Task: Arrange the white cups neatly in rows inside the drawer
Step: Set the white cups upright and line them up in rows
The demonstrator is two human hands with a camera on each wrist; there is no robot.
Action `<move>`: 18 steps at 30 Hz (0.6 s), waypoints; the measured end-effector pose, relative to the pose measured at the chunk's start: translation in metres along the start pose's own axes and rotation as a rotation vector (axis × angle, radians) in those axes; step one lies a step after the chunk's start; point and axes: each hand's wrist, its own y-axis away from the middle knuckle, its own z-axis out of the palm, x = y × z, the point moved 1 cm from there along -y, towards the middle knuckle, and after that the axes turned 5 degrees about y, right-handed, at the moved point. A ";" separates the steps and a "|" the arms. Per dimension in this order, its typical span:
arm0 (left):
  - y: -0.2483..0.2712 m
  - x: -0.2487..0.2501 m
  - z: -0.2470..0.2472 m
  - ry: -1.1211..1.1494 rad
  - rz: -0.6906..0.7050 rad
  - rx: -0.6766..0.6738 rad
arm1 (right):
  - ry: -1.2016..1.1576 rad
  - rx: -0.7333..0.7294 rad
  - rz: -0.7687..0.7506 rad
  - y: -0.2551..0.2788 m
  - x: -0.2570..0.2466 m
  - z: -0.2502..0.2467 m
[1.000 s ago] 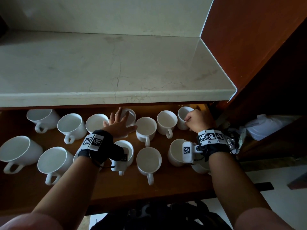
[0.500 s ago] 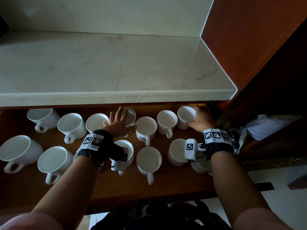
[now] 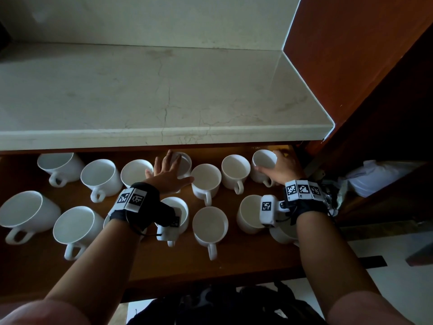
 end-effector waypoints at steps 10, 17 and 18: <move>-0.001 0.000 0.000 -0.024 -0.008 -0.016 | -0.108 -0.028 0.007 0.004 0.000 -0.005; 0.000 0.000 0.000 -0.030 -0.011 -0.018 | -0.073 -0.014 -0.046 0.008 0.000 -0.009; 0.000 0.000 0.000 -0.030 -0.012 -0.018 | -0.069 -0.014 -0.052 0.008 0.000 -0.009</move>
